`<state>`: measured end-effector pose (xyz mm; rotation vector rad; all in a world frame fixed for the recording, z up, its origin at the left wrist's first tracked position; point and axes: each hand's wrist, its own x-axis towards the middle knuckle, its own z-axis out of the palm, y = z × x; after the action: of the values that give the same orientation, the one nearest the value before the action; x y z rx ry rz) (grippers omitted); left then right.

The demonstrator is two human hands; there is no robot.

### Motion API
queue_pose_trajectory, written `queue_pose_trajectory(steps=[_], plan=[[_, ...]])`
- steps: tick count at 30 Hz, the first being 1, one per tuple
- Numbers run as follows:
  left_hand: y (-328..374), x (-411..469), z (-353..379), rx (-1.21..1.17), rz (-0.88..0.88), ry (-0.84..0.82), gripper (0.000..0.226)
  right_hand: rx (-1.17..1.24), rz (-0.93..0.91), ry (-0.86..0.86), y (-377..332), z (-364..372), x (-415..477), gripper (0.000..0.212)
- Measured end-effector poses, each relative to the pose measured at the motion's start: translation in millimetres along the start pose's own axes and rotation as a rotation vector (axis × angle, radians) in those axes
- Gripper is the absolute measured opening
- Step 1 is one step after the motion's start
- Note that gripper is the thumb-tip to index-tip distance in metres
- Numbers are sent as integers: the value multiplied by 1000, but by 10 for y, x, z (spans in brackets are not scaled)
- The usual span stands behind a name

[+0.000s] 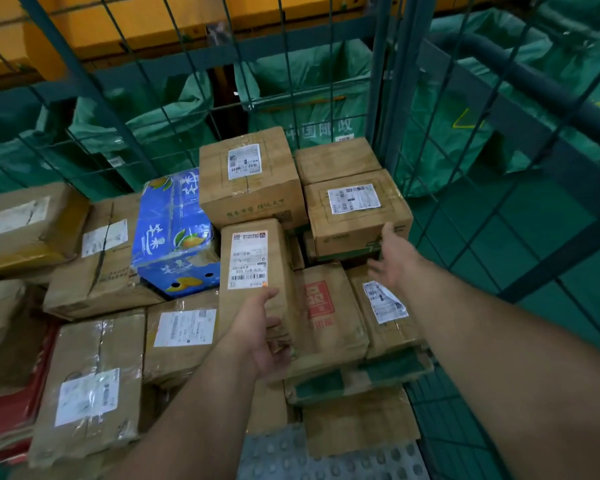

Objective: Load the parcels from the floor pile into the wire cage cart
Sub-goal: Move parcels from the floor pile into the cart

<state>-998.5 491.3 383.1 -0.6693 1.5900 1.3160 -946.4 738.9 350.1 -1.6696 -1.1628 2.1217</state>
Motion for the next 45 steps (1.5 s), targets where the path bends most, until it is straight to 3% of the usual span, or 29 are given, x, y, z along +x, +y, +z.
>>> queue_pose_trajectory(steps=[3,6,9,12,16,21,31,39,45], plan=[[-72,-43,-113,-83,52,-117,70,-115,-40,-104,413,-26,-388,37],[-347,-235,-354,-176,154,-283,63,-156,19,-120,1077,-124,-790,36],[-793,-434,-644,-264,172,-351,49,-124,109,-114,1655,-253,-1325,28],[-1290,-623,-835,-185,140,-346,51,-116,160,-95,2245,-468,-1738,36],[-1914,-876,-1060,-21,90,-313,44,51,231,15,2920,-808,-2363,39],[-2559,-1120,-1216,215,18,-441,36,254,273,129,3489,-1283,-3198,32],[-4132,-1933,-774,844,-22,-551,30,724,152,512,4505,-2677,-4626,15],[-6151,-2959,-65,1300,49,-792,19,1048,105,815,5927,-4365,-5910,16],[-8005,-3791,265,1576,92,-918,16,1130,113,977,7107,-5619,-6842,12]])
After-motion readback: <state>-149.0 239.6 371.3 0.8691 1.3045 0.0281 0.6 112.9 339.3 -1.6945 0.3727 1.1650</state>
